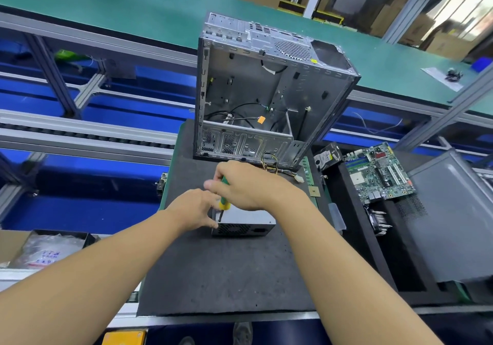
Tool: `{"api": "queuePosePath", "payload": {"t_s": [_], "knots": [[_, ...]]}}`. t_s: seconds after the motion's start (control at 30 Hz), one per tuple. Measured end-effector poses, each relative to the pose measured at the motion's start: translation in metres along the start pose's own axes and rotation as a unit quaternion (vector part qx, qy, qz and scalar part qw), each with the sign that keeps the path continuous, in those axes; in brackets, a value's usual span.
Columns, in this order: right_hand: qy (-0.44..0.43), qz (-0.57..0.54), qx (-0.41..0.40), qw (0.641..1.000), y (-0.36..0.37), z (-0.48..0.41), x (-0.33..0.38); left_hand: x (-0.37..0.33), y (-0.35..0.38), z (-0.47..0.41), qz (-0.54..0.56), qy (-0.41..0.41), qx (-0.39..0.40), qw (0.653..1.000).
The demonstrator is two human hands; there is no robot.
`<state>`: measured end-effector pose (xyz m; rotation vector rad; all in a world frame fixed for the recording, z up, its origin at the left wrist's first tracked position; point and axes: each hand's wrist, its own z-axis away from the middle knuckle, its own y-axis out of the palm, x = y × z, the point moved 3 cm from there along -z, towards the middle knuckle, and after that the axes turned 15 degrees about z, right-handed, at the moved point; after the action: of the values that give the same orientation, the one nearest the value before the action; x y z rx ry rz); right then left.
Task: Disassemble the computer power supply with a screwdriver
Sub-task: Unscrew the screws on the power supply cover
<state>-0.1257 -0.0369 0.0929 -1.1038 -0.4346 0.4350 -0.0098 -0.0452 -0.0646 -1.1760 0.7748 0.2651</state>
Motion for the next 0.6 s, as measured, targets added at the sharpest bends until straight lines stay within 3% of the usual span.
{"api": "queuePosePath", "payload": {"t_s": [0.13,0.33,0.6], "knots": [[0.074,0.181,-0.070,0.978,0.0037,-0.0030,-0.0022,-0.0027,0.0005,-0.0004,-0.009,-0.006,0.020,1.000],[0.056,0.064,-0.053,0.995,0.0026,-0.0071,-0.0038,-0.0079,-0.0004,0.0012,-0.029,-0.005,0.029,0.999],[0.012,0.033,0.018,0.999,-0.0003,-0.0004,-0.0067,-0.0052,0.0007,0.0015,-0.009,0.012,0.009,1.000]]}}
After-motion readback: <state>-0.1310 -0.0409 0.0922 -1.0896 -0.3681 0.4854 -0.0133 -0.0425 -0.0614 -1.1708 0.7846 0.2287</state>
